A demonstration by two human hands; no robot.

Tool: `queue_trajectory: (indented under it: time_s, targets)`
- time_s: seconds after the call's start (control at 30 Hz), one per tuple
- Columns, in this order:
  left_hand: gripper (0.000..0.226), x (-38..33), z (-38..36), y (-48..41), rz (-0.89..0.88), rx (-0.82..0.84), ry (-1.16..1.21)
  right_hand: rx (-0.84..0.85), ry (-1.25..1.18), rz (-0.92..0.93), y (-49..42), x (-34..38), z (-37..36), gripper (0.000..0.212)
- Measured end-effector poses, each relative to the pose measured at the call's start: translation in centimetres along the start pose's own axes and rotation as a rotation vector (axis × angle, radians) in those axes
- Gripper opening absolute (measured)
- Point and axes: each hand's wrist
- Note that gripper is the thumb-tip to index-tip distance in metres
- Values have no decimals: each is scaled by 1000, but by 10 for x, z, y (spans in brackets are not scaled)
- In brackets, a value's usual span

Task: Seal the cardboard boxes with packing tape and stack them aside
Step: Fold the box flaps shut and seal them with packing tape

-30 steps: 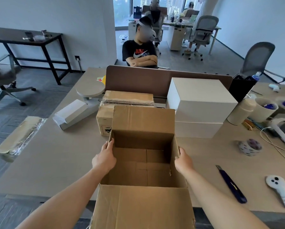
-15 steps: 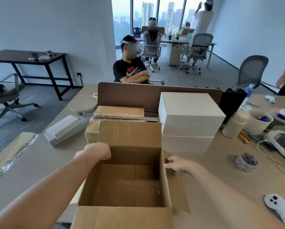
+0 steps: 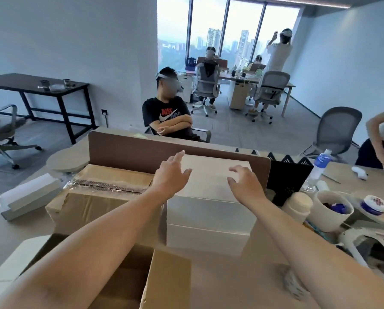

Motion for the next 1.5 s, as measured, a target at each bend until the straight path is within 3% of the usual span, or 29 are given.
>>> queue_trajectory:
  time_s: [0.13, 0.23, 0.33, 0.47, 0.8, 1.17, 1.5]
  targets:
    - [79, -1, -31, -31, 246, 106, 25, 116, 89, -166, -21, -59, 0, 60]
    - [83, -5, -39, -46, 390, 201, 100, 175, -68, -298, -28, -86, -7, 80]
    - [84, -9, -38, -54, 474, 244, 171, 172, -259, -375, -32, -91, -13, 84]
    - [85, -9, -41, -55, 505, 167, 217, 185, -246, -413, -36, -89, -15, 84]
    - [85, -24, -29, -40, 472, 100, 231, 124, -185, -403, -27, -75, 15, 73]
    - [85, -41, 65, -2, 222, -27, 323, -129, -192, -276, 10, 16, 77, 78]
    - [86, 69, 173, 91, 216, -87, 302, -148, -217, -236, 93, 165, 36, 78]
Point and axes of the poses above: each hand's wrist, its own y-axis away from the middle knuckle, its own z-axis out of the back of the hand, x = y × z, and after that the axes turned 12 degrees about z, right-handed
